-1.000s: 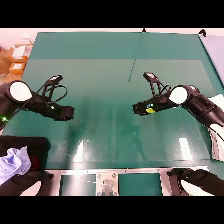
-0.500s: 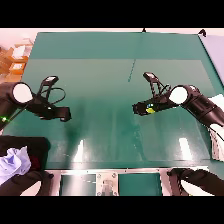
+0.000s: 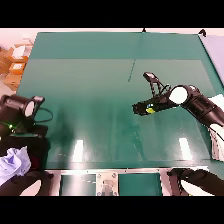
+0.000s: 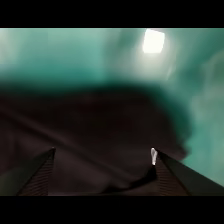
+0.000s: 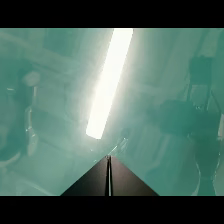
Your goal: Fold the shirts.
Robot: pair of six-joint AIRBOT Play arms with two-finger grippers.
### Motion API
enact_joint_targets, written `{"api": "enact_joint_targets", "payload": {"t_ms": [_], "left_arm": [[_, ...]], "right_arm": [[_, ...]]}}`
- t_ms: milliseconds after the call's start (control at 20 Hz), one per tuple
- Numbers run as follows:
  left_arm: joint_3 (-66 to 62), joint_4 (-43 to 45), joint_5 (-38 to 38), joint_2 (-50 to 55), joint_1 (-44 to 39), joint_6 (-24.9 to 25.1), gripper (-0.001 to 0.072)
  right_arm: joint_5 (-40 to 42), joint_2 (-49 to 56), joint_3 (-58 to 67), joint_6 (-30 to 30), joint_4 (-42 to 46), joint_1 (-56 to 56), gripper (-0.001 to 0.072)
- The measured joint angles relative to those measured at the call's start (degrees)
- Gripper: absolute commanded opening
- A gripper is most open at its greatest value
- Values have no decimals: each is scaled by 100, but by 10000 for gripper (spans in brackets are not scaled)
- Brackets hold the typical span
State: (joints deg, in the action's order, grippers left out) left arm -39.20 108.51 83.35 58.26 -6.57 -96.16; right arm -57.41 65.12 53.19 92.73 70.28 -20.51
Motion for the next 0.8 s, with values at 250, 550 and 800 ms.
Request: {"api": "enact_joint_targets", "payload": {"t_ms": [250,550,800], "left_arm": [[793,-9,-348,2,448,328,28],[437,-98,-761,4,621,590,29],[-1821,-1180,-824,2,643,968,29]], "right_arm": [[0,0,0,-2,0,0,14],[0,0,0,0,0,0,13],[0,0,0,-2,0,0,13]]}}
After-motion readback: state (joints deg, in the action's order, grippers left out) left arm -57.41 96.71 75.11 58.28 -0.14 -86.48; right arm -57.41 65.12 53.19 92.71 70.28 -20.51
